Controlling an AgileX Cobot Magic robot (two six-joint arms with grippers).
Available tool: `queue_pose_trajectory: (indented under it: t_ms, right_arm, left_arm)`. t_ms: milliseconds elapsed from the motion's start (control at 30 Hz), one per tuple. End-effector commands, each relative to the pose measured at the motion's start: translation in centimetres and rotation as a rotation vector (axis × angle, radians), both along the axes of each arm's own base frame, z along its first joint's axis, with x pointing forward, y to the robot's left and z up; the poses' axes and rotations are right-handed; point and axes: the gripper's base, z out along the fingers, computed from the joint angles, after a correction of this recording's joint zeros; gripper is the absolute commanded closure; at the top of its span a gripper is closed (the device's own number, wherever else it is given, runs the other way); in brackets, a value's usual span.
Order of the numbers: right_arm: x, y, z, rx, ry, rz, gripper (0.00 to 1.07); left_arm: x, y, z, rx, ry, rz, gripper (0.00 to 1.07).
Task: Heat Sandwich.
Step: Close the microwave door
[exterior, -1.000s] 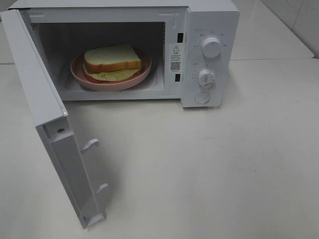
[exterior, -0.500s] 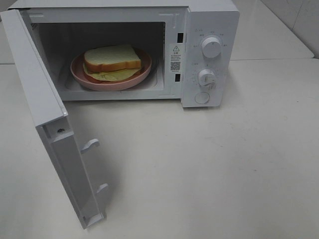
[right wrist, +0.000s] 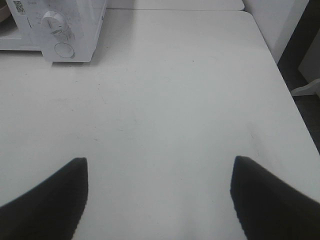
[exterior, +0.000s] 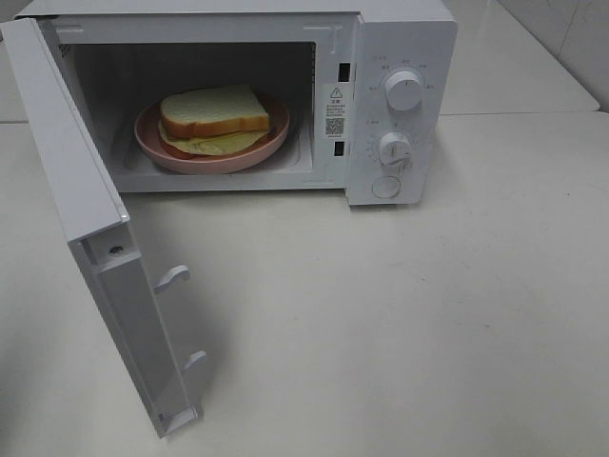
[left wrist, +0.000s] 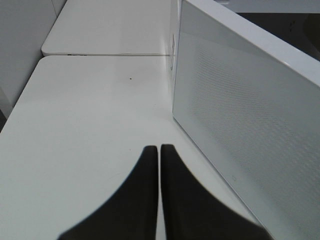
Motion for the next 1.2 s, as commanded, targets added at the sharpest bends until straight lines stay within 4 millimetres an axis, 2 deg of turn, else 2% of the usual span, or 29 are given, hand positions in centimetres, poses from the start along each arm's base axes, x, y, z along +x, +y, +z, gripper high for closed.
queue_pose_trajectory:
  t_ms: [33,133,300,433,733,967,1200]
  right_arm:
    - [-0.4,0.0,0.0,-0.003,-0.038,-0.001,0.31]
    - [-0.4,0.0,0.0,-0.003,-0.038,-0.001,0.31]
    - [-0.4,0.0,0.0,-0.003,-0.038,-0.001,0.31]
    - [-0.4,0.0,0.0,-0.003,-0.038,-0.001,0.31]
    - [-0.4,0.0,0.0,-0.003,-0.038,-0.001,0.31]
    - [-0.4,0.0,0.0,-0.003,-0.038,-0.001,0.31]
    - [-0.4,0.0,0.0,-0.003,-0.038,-0.001,0.31]
  left_arm:
    - [1.4,0.2,-1.1,0.003,-0.036,0.015,1.07]
    - [2.8,0.4,-2.6,0.003,-0.063,0.034,1.07]
    - [3.8,0.6,-3.5,0.010,-0.115,0.050,1.07]
    - [5.5,0.9,-5.5,0.034,-0.169,0.072,1.07]
    - [7.9,0.8,-7.2,0.113,-0.232,0.030,1.07]
    - [9.8,-0.3,-8.8,0.064,-0.222,-0.082,1.07]
    - [11.2,-2.8,-10.2,0.076,-0.229,-0.289,1.07]
